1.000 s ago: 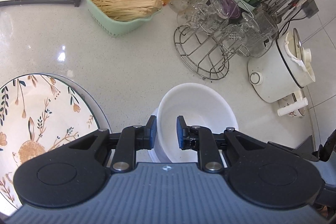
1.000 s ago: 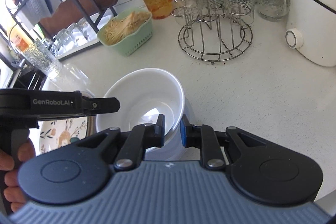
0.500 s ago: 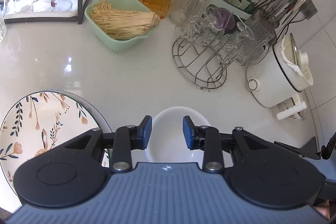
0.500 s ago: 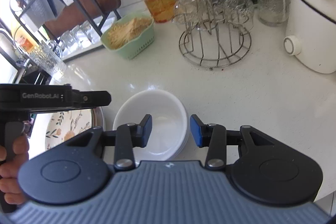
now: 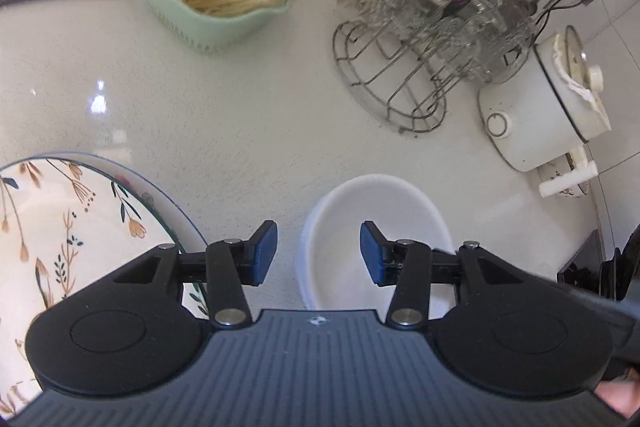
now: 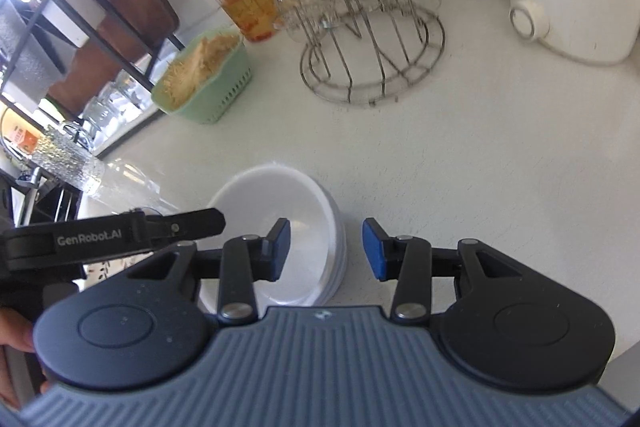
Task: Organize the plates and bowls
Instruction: 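Carry the white bowl with both tools over the floral plate stack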
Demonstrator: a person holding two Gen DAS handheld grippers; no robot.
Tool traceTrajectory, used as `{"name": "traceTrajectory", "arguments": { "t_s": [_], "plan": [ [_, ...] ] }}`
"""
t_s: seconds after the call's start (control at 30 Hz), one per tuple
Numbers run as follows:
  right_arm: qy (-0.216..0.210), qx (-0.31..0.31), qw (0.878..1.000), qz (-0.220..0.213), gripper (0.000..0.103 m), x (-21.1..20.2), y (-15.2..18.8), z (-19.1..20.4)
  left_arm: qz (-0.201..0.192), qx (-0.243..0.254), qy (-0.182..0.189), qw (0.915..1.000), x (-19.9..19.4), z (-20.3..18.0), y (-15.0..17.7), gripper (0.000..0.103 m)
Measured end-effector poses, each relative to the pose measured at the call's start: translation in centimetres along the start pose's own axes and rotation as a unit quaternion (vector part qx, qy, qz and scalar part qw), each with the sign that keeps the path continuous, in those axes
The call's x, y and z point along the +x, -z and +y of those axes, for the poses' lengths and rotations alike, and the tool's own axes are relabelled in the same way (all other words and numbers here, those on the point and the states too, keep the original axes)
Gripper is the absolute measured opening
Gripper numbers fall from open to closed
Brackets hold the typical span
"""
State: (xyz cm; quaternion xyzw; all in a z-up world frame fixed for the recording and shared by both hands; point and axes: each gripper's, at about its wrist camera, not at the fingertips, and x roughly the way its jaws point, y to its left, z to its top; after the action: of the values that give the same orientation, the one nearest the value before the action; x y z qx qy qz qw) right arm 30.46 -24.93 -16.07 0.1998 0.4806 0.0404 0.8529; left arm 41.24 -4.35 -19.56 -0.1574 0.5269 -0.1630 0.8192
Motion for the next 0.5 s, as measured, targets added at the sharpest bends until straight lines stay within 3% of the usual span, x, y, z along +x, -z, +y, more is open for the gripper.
{"name": "traceTrajectory", "arguments": {
  "t_s": [0.5],
  "plan": [
    [0.024,0.05,0.998,-0.014,0.038,1.9,2.9,0.8,0.038,0.065,0.013,0.9971,1.5,-0.6,0.3,0.041]
  ]
}}
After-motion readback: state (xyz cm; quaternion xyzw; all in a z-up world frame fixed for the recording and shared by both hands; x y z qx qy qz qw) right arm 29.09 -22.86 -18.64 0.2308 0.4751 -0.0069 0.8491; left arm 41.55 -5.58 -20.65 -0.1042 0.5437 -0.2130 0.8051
